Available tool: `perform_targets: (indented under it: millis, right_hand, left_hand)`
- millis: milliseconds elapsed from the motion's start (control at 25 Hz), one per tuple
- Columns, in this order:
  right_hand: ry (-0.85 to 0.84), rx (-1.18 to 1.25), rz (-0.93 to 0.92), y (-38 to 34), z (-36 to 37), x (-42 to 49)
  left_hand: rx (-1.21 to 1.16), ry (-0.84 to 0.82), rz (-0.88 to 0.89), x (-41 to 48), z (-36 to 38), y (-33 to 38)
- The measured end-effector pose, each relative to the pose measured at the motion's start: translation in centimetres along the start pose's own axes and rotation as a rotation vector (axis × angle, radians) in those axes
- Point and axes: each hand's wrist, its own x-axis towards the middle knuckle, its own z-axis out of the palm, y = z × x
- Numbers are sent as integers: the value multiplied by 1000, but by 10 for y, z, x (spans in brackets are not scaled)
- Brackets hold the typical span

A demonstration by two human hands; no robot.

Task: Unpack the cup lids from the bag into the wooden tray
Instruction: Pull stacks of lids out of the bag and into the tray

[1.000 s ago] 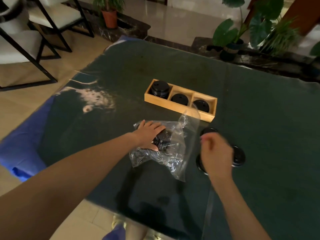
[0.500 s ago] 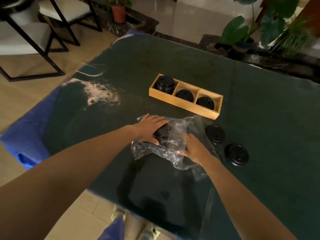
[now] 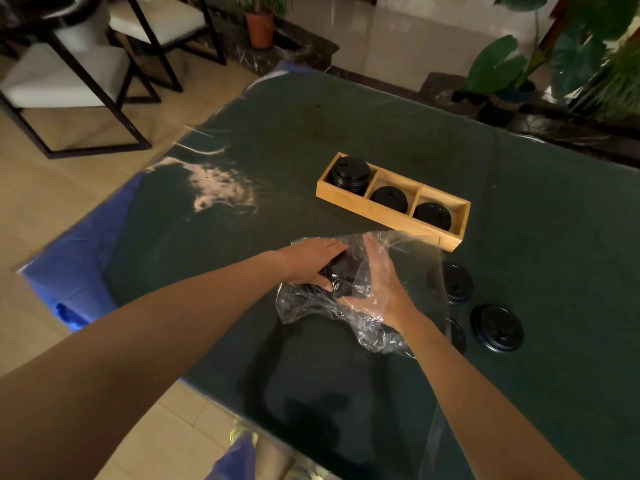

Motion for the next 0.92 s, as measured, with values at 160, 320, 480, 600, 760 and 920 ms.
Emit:
perform_targets:
  millis: [160, 320, 480, 600, 760, 920]
  right_hand:
    - [-50, -83, -35, -1, 3, 5]
    - [-87, 38, 76, -5, 8, 17]
    - [16, -77, -12, -16, 19, 16]
    - [177, -46, -78, -27, 22, 15]
    - [227, 119, -86, -20, 21, 7]
    - [108, 255, 141, -6, 15, -11]
  left_hand:
    - [-7, 3, -7, 3, -3, 2]
    - [-61, 42, -12, 1, -2, 3]
    - [-73, 40, 1, -3, -2, -2]
    - [-80, 38, 4, -3, -2, -4]
    - [-72, 24, 9, -2, -3, -4]
    - [-45, 26, 13, -3, -1, -3]
